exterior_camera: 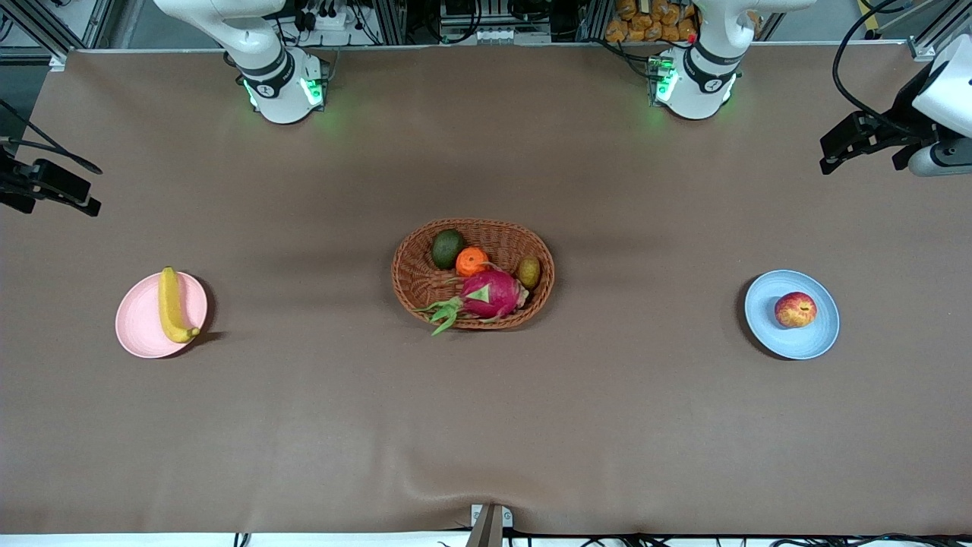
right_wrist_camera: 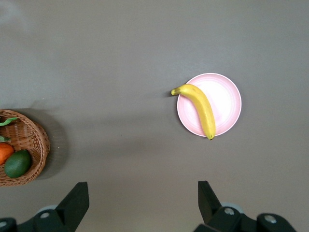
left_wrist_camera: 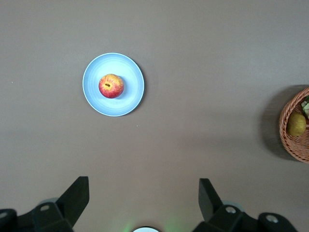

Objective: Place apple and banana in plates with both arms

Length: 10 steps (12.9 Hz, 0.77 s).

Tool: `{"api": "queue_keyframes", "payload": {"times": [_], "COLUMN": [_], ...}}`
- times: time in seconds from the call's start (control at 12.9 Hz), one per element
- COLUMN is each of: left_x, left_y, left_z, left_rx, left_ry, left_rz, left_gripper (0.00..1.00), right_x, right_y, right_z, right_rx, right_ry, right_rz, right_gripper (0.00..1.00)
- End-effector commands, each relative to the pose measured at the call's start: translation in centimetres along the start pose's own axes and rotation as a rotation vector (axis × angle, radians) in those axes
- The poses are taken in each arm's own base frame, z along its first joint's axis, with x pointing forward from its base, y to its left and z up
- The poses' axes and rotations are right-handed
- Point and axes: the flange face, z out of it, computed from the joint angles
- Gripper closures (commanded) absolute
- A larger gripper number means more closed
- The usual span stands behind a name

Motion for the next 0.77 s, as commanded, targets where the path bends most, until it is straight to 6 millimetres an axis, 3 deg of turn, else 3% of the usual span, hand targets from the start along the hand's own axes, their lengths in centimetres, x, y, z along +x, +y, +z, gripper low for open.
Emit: {"api": "queue_keyframes", "payload": {"times": [0.0, 0.7], "left_x": [-0.33, -0.29], "left_y": [-0.22, -0.14], "left_z": [-1.12, -1.05], "left_rx": [-0.02, -0.02], "left_ry": [-0.005, -0.007], "left_rz": [0.002, 0.005], "left_gripper": [0.0, 0.0], "right_x": [-0.64, -0.64], "right_y": [-0.26, 0.16], "right_z": [-0.19, -0.21], "right_rx": [-0.011, -0.011], "right_ry": [0.017, 0.017], "right_rz": [-0.018, -0.067], "right_gripper": [0.0, 0.0]}}
